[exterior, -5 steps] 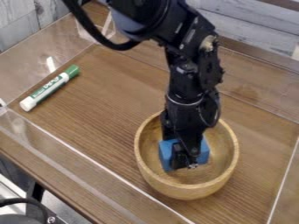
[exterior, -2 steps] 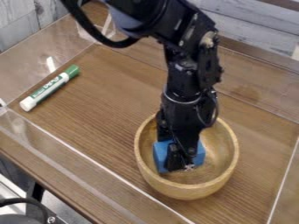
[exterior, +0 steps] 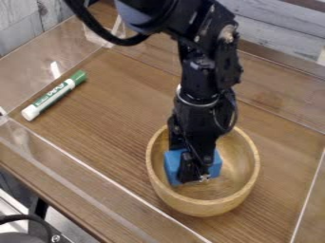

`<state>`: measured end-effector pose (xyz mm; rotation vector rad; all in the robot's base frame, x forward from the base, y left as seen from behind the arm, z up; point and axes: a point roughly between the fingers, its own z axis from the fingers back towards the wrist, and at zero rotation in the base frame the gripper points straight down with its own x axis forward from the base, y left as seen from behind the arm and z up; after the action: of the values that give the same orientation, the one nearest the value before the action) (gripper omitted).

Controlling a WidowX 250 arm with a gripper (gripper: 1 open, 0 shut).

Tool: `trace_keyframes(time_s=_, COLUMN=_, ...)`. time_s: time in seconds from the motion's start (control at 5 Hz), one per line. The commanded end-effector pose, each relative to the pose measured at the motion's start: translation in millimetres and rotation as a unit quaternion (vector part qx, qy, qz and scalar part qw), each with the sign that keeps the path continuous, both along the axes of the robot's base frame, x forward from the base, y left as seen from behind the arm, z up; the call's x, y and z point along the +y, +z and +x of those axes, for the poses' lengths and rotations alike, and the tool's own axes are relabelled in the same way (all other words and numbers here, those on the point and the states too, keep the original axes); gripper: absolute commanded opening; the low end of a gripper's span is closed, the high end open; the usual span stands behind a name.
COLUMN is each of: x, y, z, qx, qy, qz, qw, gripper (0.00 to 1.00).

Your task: Remove the blue block from inside the brown bowl and put it on the table

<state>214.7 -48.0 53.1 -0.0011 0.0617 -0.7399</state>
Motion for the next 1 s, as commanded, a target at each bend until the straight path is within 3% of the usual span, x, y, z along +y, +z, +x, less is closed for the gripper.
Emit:
trace_keyframes(time_s=0.0, x=1, y=18.8, z=11.8, qx=-0.030, qy=0.006, qz=-0.007, qw=0.9995, gripper=0.00)
trace_keyframes(time_s=0.8, x=11, y=30.9, z=5.6, qx=-0.024, qy=0.019, qz=-0.007, qw=0.9995, gripper=0.00)
